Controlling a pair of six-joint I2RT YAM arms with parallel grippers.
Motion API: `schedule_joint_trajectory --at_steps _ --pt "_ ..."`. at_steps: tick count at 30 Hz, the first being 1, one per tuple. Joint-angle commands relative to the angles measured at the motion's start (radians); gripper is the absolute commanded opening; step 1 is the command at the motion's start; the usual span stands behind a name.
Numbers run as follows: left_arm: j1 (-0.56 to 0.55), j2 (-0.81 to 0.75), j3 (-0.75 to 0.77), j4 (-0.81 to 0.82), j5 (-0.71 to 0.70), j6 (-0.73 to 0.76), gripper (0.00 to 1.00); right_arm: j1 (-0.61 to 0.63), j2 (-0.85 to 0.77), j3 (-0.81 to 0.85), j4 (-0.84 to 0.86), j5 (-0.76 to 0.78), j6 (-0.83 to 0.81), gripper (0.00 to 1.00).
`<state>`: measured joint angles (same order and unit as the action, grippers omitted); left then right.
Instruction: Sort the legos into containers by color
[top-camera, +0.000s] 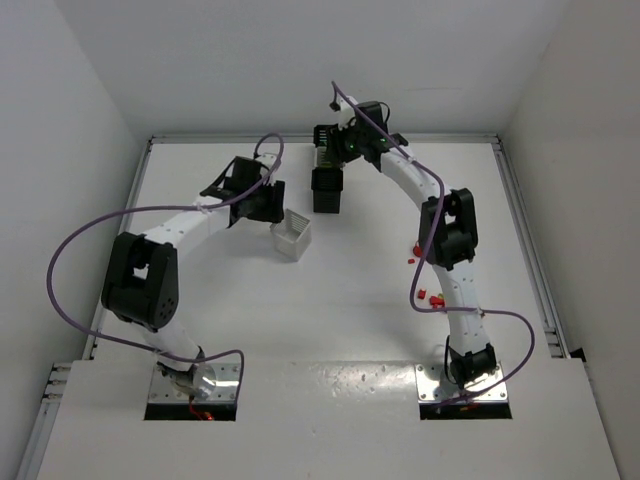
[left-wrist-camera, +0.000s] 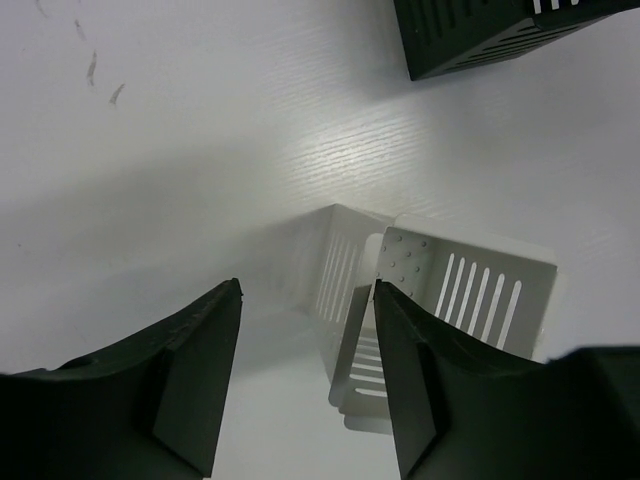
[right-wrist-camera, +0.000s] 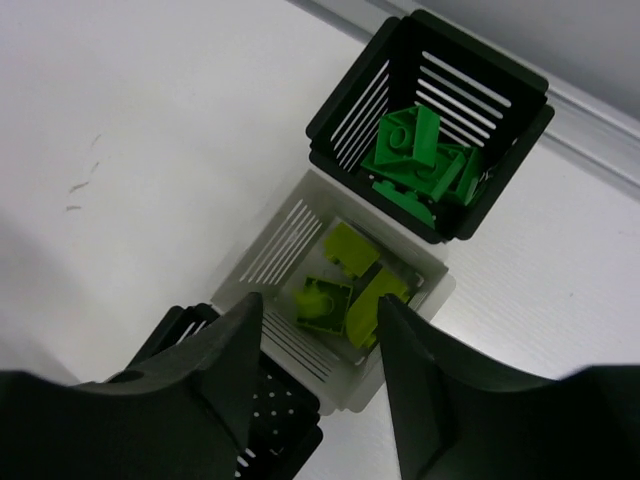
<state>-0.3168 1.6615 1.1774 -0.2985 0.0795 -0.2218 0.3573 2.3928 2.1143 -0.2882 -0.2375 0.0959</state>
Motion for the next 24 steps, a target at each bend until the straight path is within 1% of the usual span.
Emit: schedule_joint_trajectory --at_steps 1,2,5,7,9,10,13,14,16,17,18,20,21,22,24 --pt "-0.022 0.029 0.059 0.012 -0.024 0.004 0.60 0.014 0.006 0.046 0.049 0.018 -0.009 0.52" --pt "-0.022 0.029 0.059 0.012 -0.024 -0.005 0.60 0.014 -0.003 0.046 0.049 0.018 -0.009 0.54" --pt "-0.045 0.055 0.079 0.012 -0.034 -0.005 0.58 0.014 -0.015 0.023 0.049 0.018 -0.009 0.54" --pt "-0.056 0.069 0.088 0.021 -0.043 -0.005 0.55 0.014 -0.049 0.013 0.049 0.027 -0.009 0.54" --pt "-0.056 0.095 0.088 0.021 -0.043 -0.005 0.49 0.014 -0.081 -0.011 0.049 0.027 0.005 0.54" --pt "-0.068 0.095 0.099 0.021 -0.043 -0.016 0.44 0.002 -0.119 -0.020 0.049 0.027 0.005 0.54" --pt "-0.100 0.115 0.099 0.021 -0.053 -0.028 0.36 -0.017 -0.182 -0.068 0.040 0.076 0.019 0.54" --pt "-0.100 0.115 0.099 0.021 -0.053 -0.028 0.32 -0.017 -0.225 -0.100 0.040 0.098 0.008 0.54" --pt "-0.128 0.115 0.099 0.021 -0.078 -0.062 0.26 -0.035 -0.268 -0.135 0.021 0.116 0.008 0.54" --pt "-0.128 0.115 0.099 0.021 -0.093 -0.077 0.16 -0.035 -0.314 -0.178 0.021 0.138 0.008 0.54" --pt "-0.145 0.115 0.099 0.012 -0.109 -0.111 0.11 -0.044 -0.339 -0.198 0.011 0.148 0.008 0.54" --pt "-0.163 0.104 0.108 -0.001 -0.150 -0.157 0.07 -0.053 -0.388 -0.272 0.011 0.193 0.031 0.54" --pt "-0.175 0.104 0.108 -0.001 -0.150 -0.181 0.07 -0.064 -0.415 -0.302 0.001 0.208 0.054 0.54" --pt "-0.188 0.104 0.108 -0.001 -0.159 -0.227 0.07 -0.064 -0.475 -0.370 0.001 0.236 0.063 0.54" --pt "-0.200 0.104 0.128 -0.001 -0.191 -0.295 0.06 -0.077 -0.533 -0.437 0.010 0.245 0.074 0.56"
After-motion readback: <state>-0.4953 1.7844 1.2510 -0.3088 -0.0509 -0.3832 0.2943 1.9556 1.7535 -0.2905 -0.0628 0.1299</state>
